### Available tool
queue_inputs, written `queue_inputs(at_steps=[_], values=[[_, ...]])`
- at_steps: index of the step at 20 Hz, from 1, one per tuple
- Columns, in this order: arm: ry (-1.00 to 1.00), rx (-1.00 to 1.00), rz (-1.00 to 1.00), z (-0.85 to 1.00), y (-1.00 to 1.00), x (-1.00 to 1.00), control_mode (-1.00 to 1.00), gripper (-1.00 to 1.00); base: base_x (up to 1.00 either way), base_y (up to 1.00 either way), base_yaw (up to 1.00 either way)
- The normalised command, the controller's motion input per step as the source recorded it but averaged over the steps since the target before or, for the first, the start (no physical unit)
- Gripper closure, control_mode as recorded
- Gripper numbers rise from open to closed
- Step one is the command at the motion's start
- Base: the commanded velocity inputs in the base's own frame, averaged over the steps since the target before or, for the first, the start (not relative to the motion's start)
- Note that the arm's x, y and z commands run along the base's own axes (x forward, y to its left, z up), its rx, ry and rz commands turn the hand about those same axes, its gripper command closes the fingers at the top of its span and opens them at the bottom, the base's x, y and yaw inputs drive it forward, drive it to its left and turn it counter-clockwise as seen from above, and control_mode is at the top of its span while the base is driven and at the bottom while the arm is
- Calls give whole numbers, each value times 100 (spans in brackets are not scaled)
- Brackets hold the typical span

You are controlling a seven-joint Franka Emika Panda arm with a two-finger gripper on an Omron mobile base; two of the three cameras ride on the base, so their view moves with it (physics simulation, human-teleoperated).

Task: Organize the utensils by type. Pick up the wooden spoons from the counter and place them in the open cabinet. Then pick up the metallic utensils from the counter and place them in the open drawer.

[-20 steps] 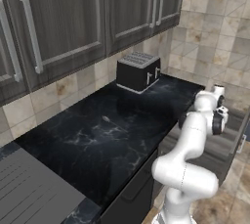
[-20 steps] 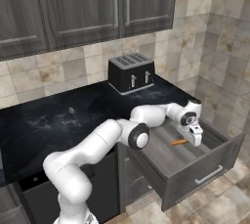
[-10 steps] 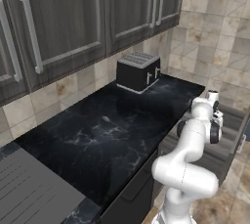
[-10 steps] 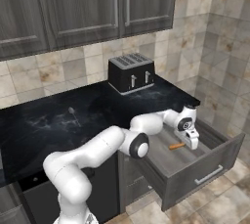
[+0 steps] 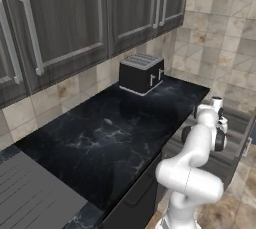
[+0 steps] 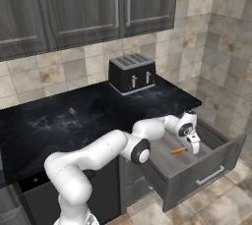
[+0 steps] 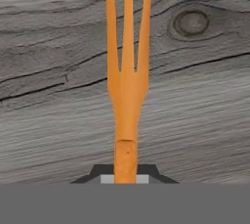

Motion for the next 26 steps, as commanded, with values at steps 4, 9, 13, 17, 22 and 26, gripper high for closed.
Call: queue_inputs(at_steps=[4, 9, 13, 17, 22, 26], values=[[8, 3, 0, -25, 0, 5, -100, 100, 0, 0, 0], [8, 1, 0, -18, 0, 10, -100, -100, 0, 0, 0], [2, 4, 0, 1, 0, 16, -100, -100, 0, 0, 0], [0, 8, 0, 18, -2, 16, -100, -100, 0, 0, 0], [0, 8, 0, 30, -7, 10, -100, -100, 0, 0, 0], [0, 7, 0, 53, -3, 11, -100, -100, 0, 0, 0]])
